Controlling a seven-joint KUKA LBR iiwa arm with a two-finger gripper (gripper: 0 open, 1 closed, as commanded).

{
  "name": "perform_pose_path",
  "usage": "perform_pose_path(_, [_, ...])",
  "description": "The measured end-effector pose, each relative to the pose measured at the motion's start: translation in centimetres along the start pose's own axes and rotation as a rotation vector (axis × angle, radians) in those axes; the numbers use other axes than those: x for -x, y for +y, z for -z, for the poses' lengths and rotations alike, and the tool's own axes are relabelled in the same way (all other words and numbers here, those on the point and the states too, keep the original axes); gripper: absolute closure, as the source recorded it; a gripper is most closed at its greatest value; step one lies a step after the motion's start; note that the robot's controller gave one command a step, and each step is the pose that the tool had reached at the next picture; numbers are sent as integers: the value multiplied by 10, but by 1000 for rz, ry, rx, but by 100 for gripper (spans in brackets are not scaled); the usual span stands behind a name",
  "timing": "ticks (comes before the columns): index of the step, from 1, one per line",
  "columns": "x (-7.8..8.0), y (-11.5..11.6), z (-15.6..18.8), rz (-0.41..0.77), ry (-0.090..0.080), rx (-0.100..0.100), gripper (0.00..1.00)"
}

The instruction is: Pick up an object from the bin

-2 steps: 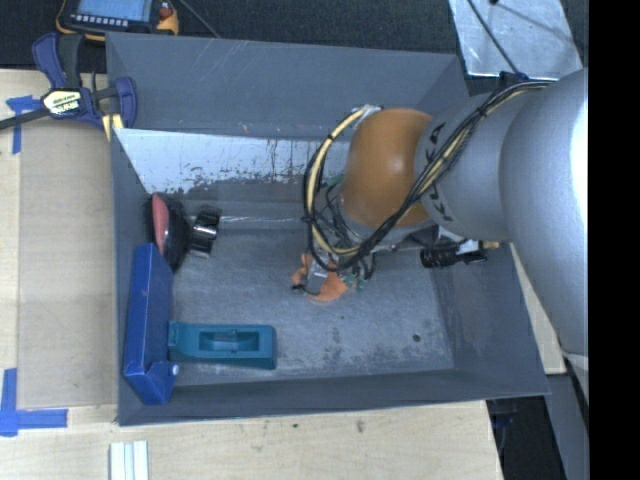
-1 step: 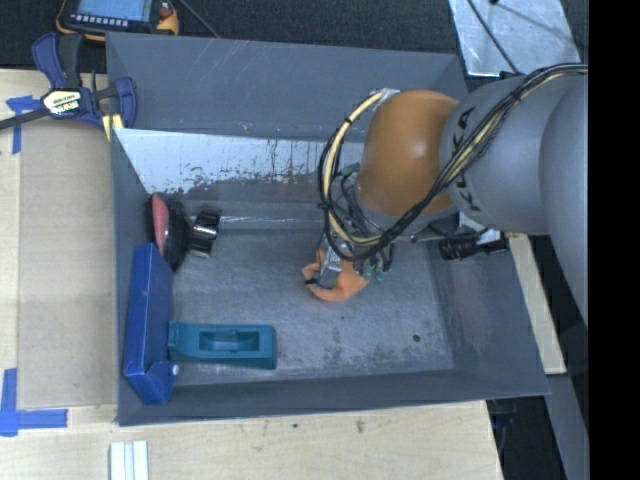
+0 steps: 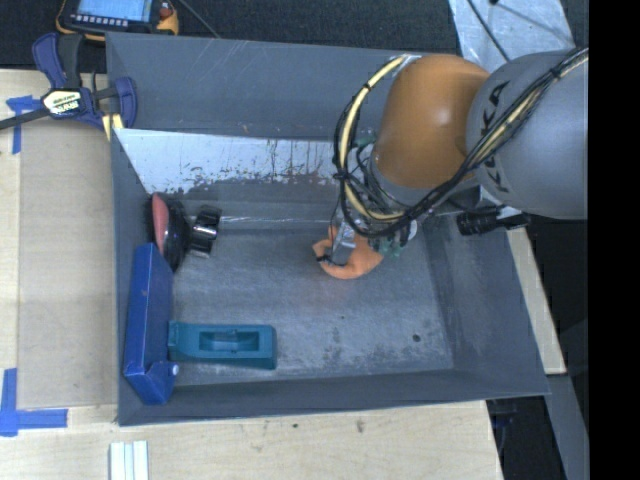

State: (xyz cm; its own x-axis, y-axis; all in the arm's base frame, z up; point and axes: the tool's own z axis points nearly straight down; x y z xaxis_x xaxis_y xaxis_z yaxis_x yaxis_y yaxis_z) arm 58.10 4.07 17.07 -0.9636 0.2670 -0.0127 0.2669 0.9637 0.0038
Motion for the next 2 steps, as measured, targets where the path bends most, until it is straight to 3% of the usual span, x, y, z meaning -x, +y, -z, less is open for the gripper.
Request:
perform_pose_path(1, [-12, 3, -38, 6, 24, -8, 100])
perform_pose_path(2, [33, -24, 142, 75, 7, -3, 100])
